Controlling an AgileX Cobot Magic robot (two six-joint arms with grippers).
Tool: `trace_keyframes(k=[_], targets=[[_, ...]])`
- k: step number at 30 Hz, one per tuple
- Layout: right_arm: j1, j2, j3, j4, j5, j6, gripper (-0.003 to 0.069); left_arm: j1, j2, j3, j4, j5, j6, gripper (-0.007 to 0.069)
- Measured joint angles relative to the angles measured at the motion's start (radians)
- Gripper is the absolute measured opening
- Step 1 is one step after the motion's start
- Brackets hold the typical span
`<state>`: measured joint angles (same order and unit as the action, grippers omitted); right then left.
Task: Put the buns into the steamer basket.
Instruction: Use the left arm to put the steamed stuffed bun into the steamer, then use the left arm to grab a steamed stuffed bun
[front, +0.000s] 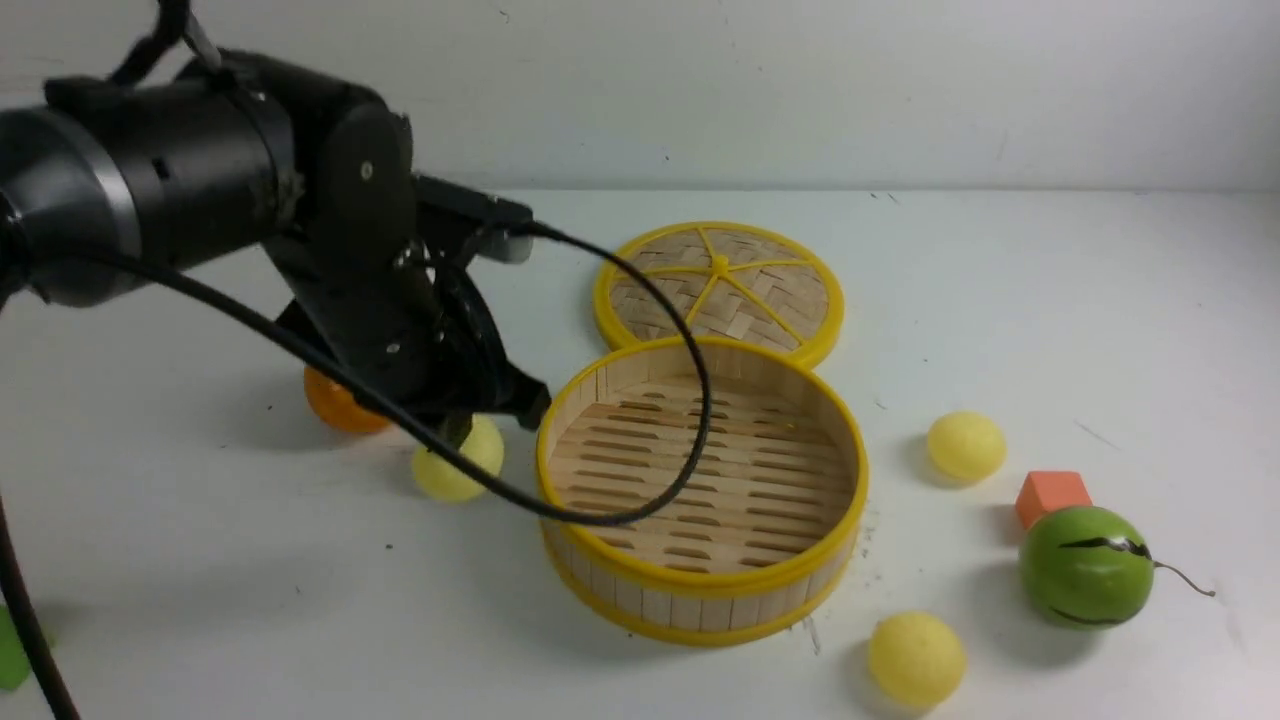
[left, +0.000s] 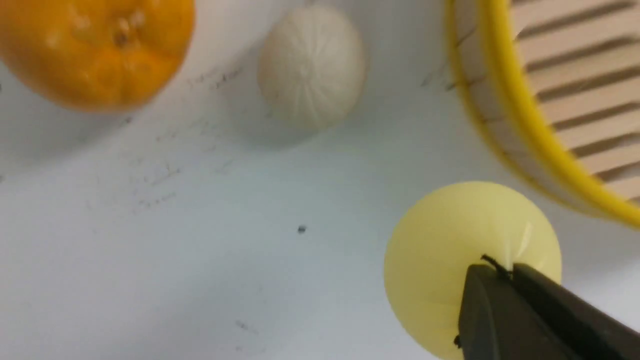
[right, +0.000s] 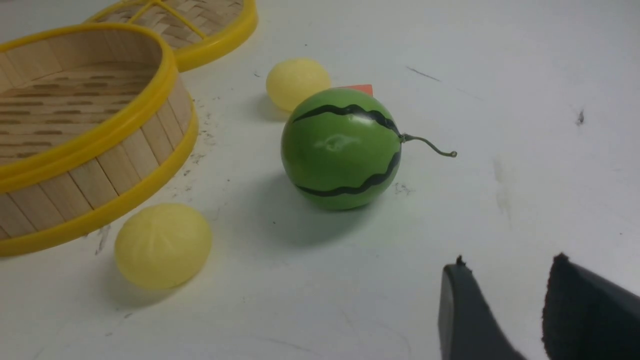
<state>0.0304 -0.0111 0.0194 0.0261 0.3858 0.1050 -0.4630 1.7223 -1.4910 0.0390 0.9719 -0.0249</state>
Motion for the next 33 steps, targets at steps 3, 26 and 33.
trace_keyframes(k=[3, 26, 33], targets=[[0.000, 0.000, 0.000, 0.000, 0.000, 0.000, 0.0241, -0.033, 0.050, -0.133, -0.039, 0.016, 0.044, -0.0013], [0.000, 0.000, 0.000, 0.001, 0.000, 0.000, 0.0241, -0.087, 0.574, -0.648, 0.006, 0.133, 0.069, 0.0150], [0.000, 0.000, 0.000, 0.001, 0.000, 0.000, 0.0241, -0.086, 0.528, -0.648, 0.006, 0.166, 0.007, 0.0380]])
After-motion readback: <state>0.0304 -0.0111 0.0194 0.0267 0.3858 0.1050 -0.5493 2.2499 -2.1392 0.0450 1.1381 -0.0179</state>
